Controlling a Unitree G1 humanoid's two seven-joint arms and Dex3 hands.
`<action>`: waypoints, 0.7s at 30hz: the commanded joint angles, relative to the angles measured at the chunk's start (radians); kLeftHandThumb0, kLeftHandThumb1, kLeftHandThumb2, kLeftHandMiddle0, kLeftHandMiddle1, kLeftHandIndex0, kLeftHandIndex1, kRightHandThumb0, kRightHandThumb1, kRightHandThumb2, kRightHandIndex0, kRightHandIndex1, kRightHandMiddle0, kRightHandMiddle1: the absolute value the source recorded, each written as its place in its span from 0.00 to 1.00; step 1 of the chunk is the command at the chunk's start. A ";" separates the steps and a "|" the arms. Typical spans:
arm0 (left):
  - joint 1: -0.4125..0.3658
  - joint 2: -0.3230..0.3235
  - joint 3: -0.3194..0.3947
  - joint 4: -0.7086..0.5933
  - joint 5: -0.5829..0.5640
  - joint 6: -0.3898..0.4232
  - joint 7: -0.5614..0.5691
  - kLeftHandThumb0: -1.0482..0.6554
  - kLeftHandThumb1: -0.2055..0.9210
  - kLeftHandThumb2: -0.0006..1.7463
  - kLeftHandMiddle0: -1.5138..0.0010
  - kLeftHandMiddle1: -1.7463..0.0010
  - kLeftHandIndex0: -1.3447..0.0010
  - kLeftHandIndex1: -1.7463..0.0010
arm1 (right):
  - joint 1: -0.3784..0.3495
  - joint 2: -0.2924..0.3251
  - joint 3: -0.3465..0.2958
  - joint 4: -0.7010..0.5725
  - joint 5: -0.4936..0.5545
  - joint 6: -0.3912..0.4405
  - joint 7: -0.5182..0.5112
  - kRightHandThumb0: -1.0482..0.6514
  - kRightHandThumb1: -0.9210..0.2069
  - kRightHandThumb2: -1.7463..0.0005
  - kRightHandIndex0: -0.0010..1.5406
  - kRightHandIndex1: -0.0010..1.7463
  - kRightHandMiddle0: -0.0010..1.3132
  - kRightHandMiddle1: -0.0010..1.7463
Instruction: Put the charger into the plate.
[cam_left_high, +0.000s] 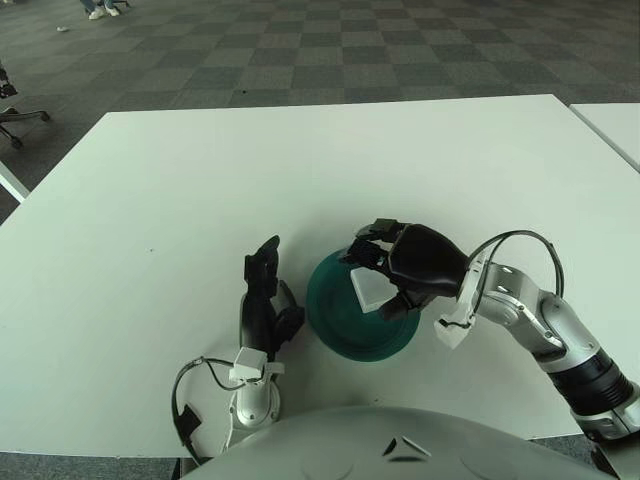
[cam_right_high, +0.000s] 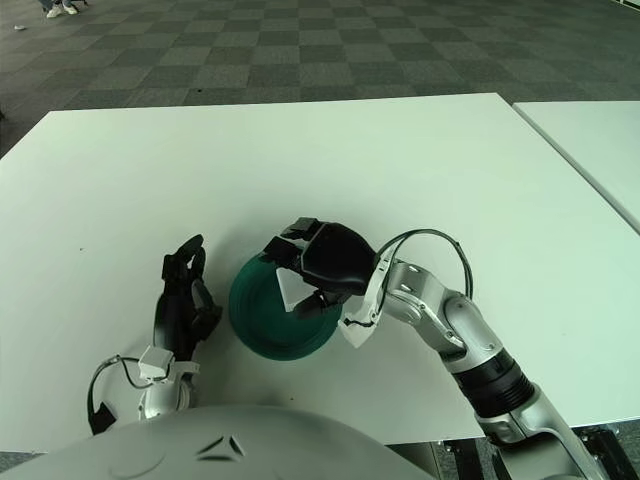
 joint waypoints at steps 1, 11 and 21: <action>-0.006 -0.048 -0.013 0.034 -0.017 0.053 0.003 0.11 1.00 0.59 0.82 1.00 1.00 0.55 | 0.031 0.024 -0.041 0.041 0.098 0.017 -0.027 0.08 0.00 0.42 0.15 0.02 0.00 0.26; 0.035 -0.034 -0.012 0.013 -0.034 0.039 0.011 0.10 1.00 0.58 0.82 1.00 1.00 0.54 | 0.130 0.245 -0.184 0.150 0.641 0.232 -0.076 0.14 0.00 0.52 0.19 0.02 0.00 0.36; 0.062 -0.021 -0.005 0.007 -0.103 0.014 -0.028 0.06 1.00 0.57 0.79 0.99 1.00 0.49 | 0.197 0.448 -0.321 0.268 0.986 0.334 -0.104 0.18 0.00 0.56 0.33 0.07 0.02 0.55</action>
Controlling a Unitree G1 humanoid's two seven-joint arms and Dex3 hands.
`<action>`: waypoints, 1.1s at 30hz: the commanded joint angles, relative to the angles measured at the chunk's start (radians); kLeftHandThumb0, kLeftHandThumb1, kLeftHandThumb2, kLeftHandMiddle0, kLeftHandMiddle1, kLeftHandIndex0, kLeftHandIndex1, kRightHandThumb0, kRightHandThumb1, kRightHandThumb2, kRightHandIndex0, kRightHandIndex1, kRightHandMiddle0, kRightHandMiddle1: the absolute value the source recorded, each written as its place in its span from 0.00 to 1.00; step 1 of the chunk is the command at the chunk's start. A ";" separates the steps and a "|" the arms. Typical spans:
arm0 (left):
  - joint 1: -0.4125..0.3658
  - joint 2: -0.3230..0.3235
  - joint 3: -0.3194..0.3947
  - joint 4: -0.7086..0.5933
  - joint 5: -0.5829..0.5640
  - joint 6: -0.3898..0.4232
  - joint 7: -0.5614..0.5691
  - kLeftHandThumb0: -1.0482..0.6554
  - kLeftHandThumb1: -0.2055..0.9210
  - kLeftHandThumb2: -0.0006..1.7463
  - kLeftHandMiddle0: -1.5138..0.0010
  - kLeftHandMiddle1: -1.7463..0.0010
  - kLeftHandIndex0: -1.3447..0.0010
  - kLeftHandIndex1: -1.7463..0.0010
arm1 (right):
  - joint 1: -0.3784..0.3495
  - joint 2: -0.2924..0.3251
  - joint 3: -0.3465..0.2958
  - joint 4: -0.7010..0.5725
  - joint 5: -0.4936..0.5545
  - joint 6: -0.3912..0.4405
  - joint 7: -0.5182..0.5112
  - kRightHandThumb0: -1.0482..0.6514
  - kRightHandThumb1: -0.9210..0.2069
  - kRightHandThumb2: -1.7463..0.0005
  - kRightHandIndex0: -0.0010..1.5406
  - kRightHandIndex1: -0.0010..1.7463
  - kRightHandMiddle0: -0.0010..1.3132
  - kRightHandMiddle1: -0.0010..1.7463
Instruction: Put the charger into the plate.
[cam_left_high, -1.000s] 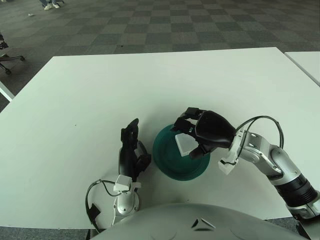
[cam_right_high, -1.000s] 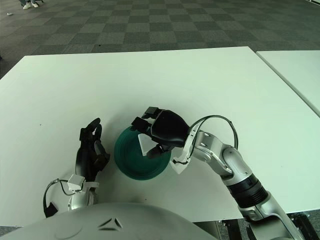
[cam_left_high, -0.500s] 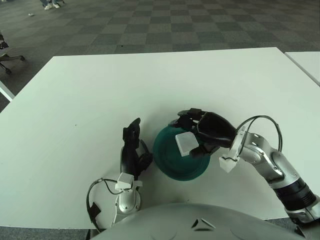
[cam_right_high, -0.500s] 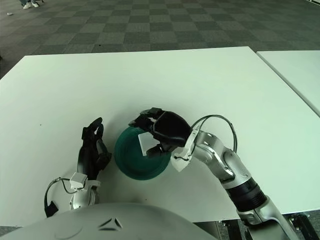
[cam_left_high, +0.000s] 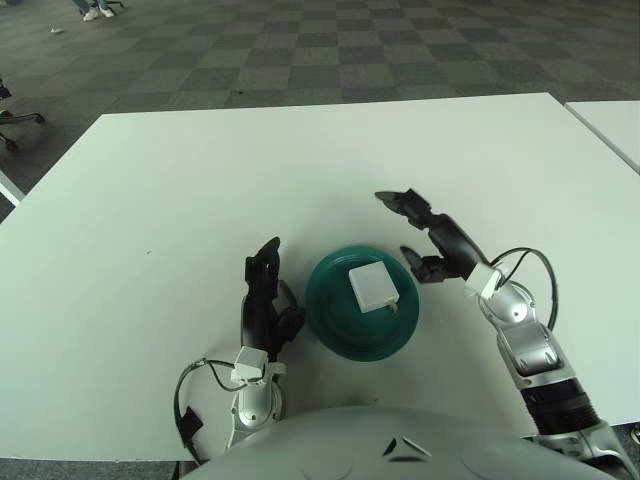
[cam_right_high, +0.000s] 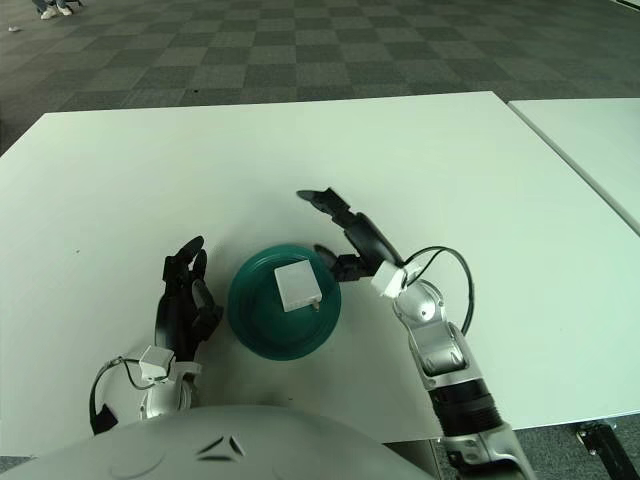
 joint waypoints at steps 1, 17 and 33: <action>0.034 -0.011 0.007 0.033 -0.054 0.014 -0.028 0.06 1.00 0.57 0.79 0.99 1.00 0.49 | 0.069 0.099 -0.073 0.046 0.169 0.050 -0.022 0.18 0.00 0.56 0.34 0.08 0.03 0.56; 0.072 0.041 0.069 -0.002 -0.085 0.010 -0.108 0.06 1.00 0.57 0.81 1.00 1.00 0.56 | 0.113 0.172 -0.122 0.118 0.190 0.023 -0.017 0.18 0.00 0.61 0.33 0.09 0.03 0.57; 0.111 0.061 0.119 -0.060 -0.080 0.058 -0.119 0.06 1.00 0.59 0.83 1.00 1.00 0.61 | 0.161 0.189 -0.152 0.246 0.127 -0.082 -0.049 0.17 0.00 0.60 0.33 0.10 0.04 0.56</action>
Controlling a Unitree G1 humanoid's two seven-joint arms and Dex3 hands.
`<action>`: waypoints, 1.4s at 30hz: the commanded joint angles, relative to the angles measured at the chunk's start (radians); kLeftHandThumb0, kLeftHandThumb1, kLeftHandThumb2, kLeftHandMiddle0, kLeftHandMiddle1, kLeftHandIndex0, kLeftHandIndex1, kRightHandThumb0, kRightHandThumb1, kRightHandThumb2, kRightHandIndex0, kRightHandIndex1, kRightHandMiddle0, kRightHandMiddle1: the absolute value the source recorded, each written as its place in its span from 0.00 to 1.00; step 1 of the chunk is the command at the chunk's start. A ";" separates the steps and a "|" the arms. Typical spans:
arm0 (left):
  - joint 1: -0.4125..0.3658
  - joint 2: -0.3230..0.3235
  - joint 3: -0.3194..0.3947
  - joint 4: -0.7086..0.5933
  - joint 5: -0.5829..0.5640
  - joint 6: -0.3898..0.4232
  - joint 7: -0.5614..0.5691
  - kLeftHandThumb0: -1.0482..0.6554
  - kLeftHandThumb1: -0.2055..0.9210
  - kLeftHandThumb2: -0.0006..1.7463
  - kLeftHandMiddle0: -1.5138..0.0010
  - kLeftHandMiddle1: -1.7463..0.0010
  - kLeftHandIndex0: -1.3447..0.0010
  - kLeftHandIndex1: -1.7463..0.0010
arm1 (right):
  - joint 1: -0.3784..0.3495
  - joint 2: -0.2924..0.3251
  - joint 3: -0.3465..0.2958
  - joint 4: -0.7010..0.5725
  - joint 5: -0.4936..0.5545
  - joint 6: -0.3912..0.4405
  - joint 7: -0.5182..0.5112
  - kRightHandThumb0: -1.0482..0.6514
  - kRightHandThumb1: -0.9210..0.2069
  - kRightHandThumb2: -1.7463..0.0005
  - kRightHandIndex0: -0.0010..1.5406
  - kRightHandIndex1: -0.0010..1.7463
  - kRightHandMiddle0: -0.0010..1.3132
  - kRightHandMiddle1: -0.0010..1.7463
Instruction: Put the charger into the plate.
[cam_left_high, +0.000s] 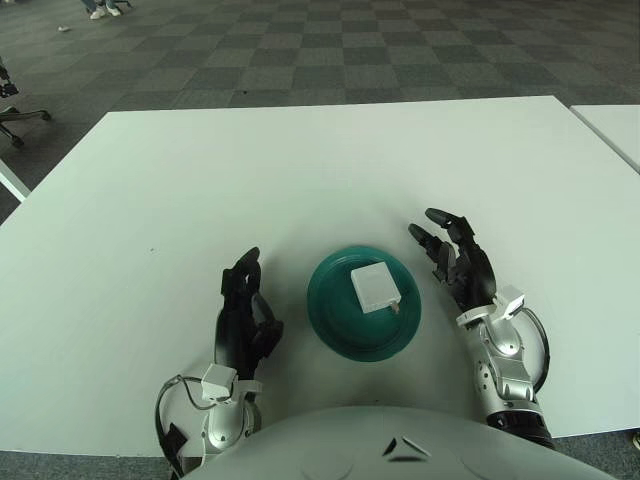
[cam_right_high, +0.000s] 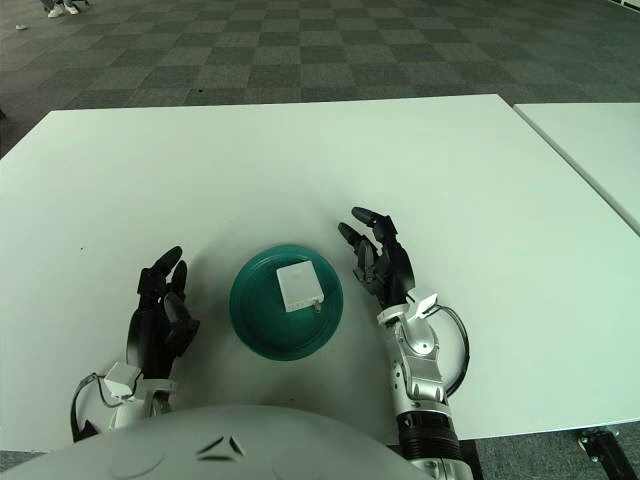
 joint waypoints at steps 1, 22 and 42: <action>0.020 0.006 0.021 0.022 -0.008 0.032 -0.007 0.06 1.00 0.59 0.83 1.00 1.00 0.61 | 0.041 0.013 -0.005 0.043 -0.019 0.012 -0.015 0.16 0.00 0.60 0.33 0.10 0.03 0.56; -0.001 0.027 0.077 0.030 -0.059 0.053 -0.074 0.11 1.00 0.59 0.82 1.00 1.00 0.58 | 0.092 0.030 0.035 0.139 -0.233 -0.200 -0.140 0.15 0.00 0.53 0.28 0.07 0.00 0.54; -0.028 0.029 0.108 0.055 -0.063 0.065 -0.091 0.09 1.00 0.59 0.83 1.00 1.00 0.59 | 0.137 0.026 0.069 0.012 -0.383 -0.097 -0.301 0.13 0.00 0.51 0.18 0.01 0.00 0.35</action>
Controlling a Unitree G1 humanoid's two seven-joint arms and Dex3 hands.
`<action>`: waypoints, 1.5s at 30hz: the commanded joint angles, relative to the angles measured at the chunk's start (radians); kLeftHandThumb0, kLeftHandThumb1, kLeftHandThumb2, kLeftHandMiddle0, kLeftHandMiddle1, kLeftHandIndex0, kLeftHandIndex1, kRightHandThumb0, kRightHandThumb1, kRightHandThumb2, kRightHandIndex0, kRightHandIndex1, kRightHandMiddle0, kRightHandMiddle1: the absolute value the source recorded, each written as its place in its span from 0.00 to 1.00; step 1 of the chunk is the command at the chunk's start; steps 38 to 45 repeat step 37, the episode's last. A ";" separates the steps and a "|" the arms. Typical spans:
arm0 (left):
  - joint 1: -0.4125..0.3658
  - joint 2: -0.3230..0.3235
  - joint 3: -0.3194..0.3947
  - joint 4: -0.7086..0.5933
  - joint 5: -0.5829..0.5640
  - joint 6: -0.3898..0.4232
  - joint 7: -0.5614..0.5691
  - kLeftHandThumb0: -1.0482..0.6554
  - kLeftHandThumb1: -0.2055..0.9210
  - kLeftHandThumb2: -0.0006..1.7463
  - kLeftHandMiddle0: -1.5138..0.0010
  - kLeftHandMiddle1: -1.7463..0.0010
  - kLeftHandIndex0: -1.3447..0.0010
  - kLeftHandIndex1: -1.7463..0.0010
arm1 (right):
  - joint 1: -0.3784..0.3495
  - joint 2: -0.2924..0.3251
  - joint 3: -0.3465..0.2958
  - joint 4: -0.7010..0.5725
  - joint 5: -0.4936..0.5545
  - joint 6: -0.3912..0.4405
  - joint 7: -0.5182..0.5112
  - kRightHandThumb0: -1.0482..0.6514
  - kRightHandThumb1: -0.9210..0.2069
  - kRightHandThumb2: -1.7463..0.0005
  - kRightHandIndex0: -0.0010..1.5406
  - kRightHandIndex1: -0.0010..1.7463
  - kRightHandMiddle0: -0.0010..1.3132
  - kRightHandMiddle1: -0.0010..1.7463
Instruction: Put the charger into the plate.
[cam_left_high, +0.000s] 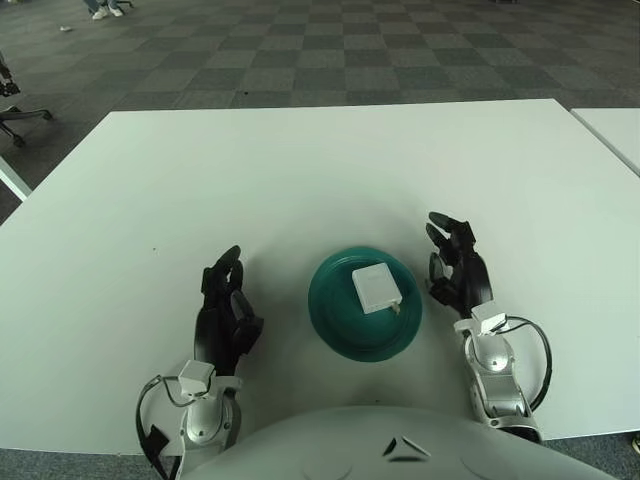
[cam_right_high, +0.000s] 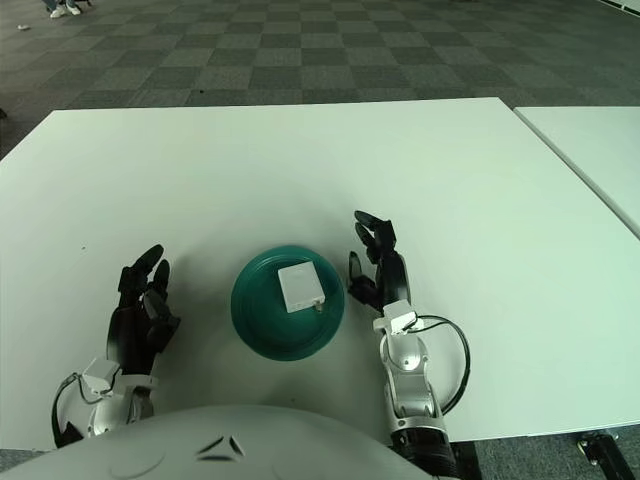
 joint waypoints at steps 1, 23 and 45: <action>0.008 0.008 0.010 0.040 -0.001 0.036 -0.008 0.09 1.00 0.59 0.83 1.00 1.00 0.60 | 0.057 0.007 0.008 0.041 -0.028 0.020 -0.022 0.13 0.00 0.51 0.18 0.01 0.00 0.35; -0.008 -0.001 0.037 0.057 -0.019 0.033 -0.027 0.07 1.00 0.59 0.84 1.00 1.00 0.60 | 0.086 -0.009 0.009 -0.018 -0.053 0.147 -0.063 0.13 0.00 0.51 0.15 0.00 0.00 0.30; -0.009 -0.014 0.026 0.059 -0.002 0.031 -0.025 0.08 1.00 0.59 0.83 1.00 1.00 0.59 | 0.139 -0.009 0.007 -0.191 -0.014 0.354 -0.003 0.14 0.00 0.51 0.13 0.00 0.00 0.28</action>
